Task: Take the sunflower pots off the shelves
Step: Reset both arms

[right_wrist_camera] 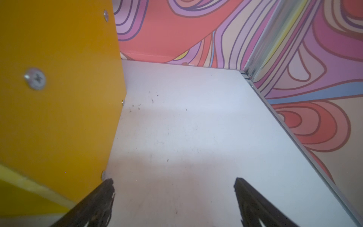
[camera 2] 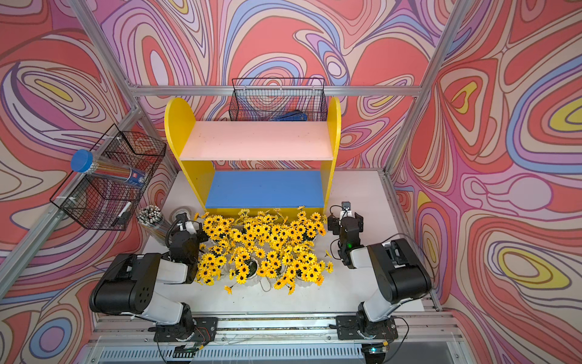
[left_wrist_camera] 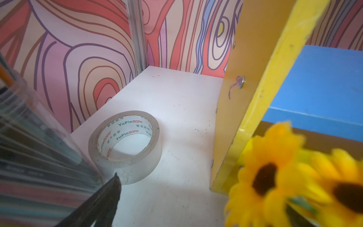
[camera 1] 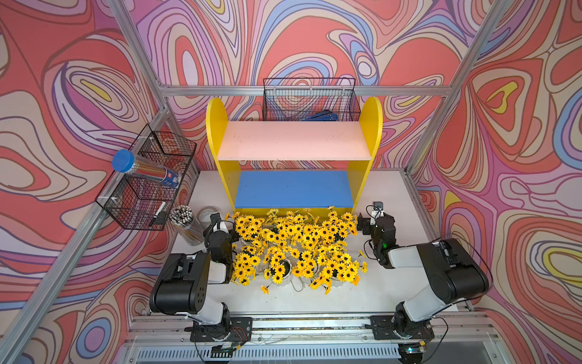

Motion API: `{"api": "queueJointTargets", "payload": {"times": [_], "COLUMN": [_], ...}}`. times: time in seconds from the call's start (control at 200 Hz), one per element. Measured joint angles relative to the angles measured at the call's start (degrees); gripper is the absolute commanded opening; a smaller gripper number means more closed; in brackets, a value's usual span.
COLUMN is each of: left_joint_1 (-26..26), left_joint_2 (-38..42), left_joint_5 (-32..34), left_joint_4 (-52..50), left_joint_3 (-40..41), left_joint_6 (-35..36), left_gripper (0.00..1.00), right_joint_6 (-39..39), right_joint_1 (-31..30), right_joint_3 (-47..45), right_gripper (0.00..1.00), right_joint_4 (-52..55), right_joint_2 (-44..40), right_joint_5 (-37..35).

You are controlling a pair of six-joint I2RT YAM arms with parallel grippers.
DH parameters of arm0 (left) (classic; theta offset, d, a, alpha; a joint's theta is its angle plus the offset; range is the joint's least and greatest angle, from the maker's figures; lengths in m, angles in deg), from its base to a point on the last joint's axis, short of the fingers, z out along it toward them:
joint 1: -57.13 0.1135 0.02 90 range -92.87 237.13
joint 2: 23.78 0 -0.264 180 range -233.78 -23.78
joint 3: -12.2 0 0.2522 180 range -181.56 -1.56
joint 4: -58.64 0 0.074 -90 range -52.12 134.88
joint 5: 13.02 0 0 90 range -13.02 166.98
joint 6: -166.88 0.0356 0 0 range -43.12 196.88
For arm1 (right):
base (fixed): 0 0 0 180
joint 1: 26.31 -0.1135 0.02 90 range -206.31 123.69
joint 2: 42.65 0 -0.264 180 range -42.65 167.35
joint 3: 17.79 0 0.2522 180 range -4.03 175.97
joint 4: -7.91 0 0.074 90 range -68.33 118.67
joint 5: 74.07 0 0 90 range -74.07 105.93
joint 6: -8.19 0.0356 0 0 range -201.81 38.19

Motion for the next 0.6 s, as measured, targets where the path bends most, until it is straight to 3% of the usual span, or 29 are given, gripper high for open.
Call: {"api": "queueJointTargets", "payload": {"times": [0.12,0.346,0.601], "left_joint_1": [0.02,0.00,0.00], "left_joint_2": [0.00,0.00,-0.09], "left_joint_5": [0.02,-0.48,-8.00], "left_joint_4": [-0.02,-2.27,-13.22], "left_joint_3": [0.00,-1.46,-8.46], "left_joint_6": [-0.02,0.15,3.67], "left_gripper": [1.00,1.00,1.00], "right_joint_6": [1.62,4.35,5.25], "right_joint_1": [4.09,6.69,7.32], "right_joint_3": [-2.36,2.34,2.89], "right_gripper": [0.98,0.98,0.98], "right_joint_4": [-7.34,-5.84,-5.01], "right_joint_2": [3.52,4.11,4.11], "right_joint_5": [1.07,2.67,3.61]}}
